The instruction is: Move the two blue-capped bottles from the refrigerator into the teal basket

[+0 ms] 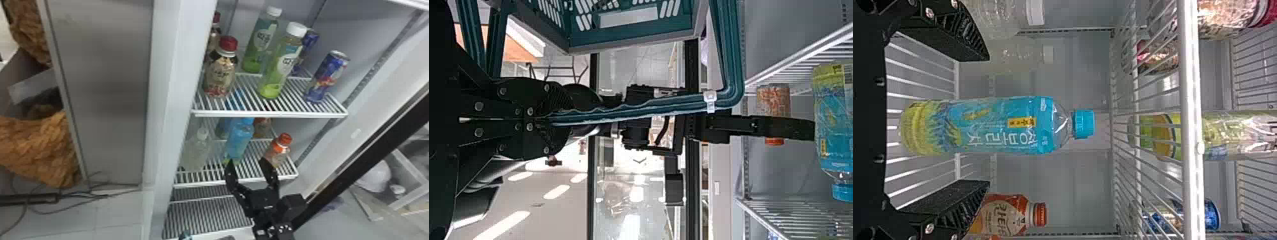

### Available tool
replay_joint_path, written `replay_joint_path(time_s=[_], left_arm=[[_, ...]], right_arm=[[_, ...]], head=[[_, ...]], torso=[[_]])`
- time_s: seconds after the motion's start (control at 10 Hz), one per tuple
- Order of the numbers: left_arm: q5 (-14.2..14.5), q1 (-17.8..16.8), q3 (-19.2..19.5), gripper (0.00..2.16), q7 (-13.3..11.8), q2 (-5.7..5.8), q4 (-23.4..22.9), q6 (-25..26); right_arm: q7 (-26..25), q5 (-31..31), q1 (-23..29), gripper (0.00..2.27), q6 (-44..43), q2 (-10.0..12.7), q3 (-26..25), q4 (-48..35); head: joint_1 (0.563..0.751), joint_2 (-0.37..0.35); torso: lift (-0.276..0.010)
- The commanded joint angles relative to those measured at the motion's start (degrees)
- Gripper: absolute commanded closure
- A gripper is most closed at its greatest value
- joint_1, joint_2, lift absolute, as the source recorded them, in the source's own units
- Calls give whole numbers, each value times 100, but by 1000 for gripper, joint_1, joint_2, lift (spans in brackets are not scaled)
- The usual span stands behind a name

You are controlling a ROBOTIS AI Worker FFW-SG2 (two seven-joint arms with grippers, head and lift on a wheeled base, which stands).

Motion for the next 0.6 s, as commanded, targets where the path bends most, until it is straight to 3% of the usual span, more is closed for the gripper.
replay_joint_path(time_s=[0.0, 0.5], left_arm=[[0, -7, -6, 1136, 0, 0, 0, 0], [18, -7, -6, 1136, 0, -9, 0, -42]], right_arm=[[-33, -7, -199, 131, -47, -43, 77, 216], [-200, -16, -776, 131, -188, -122, 217, 835]], head=[[695, -350], [695, -350]], torso=[[-139], [-139]])
